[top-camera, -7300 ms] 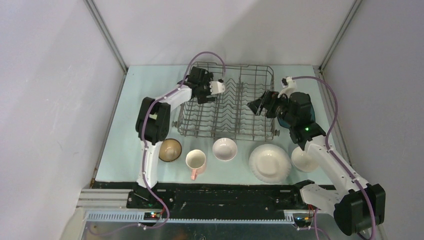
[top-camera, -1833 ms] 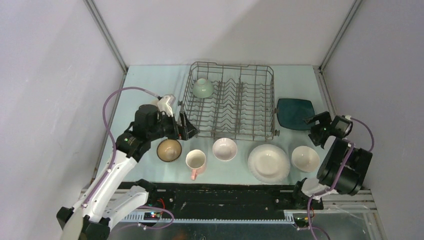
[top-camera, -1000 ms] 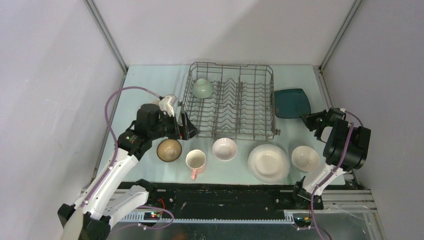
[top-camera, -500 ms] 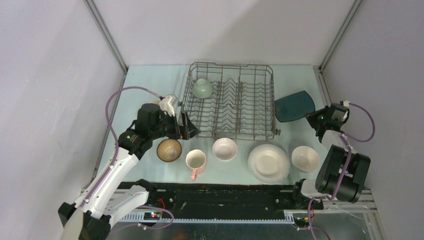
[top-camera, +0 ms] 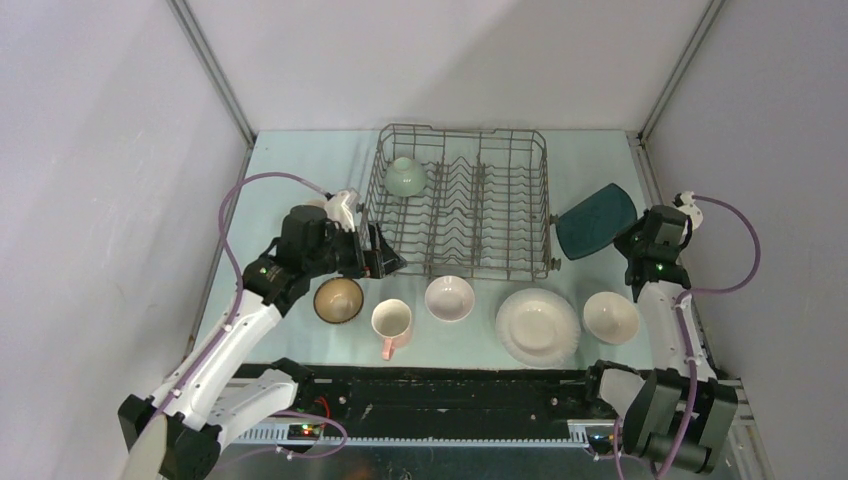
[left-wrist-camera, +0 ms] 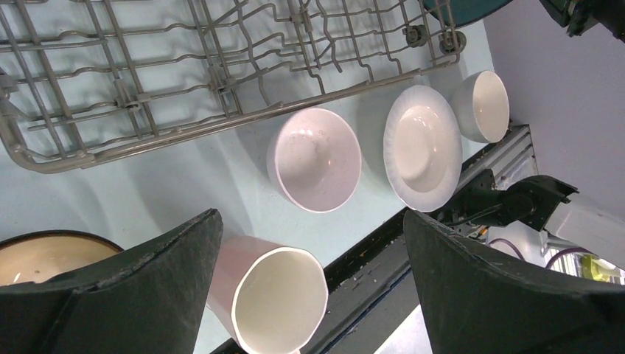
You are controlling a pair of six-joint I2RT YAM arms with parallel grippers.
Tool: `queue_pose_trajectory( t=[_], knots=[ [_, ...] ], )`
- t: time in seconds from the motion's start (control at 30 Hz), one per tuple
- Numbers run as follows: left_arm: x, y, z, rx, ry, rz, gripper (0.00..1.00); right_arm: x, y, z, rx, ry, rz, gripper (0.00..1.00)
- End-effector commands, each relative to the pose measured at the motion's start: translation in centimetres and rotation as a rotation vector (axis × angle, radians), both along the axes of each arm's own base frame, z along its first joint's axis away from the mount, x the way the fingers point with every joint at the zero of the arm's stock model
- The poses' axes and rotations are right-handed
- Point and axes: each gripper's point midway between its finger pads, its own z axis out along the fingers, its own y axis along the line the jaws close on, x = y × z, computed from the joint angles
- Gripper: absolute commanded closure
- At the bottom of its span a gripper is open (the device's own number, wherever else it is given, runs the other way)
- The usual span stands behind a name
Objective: Load the mixed dishes into the dish rack
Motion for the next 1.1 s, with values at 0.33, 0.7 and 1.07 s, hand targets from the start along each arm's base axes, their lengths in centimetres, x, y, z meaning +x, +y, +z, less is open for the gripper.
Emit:
queue_pose_trajectory(
  t=[0.33, 0.7, 1.07],
  knots=[
    [0.0, -0.9, 1.9, -0.048, -0.054, -0.028, 0.00, -1.0, -1.5, 16.9, -0.285, -0.258, -0.152, 1.00],
    [0.0, -0.9, 1.6, -0.038, -0.056, -0.039, 0.00, -1.1, 5.2, 27.4, -0.321, -0.502, 0.040, 1.00],
    [0.1, -0.9, 1.6, -0.038, -0.056, -0.035, 0.00, 6.5, 15.1, 25.4, -0.223, -0.449, 0.324, 1.00]
  ],
)
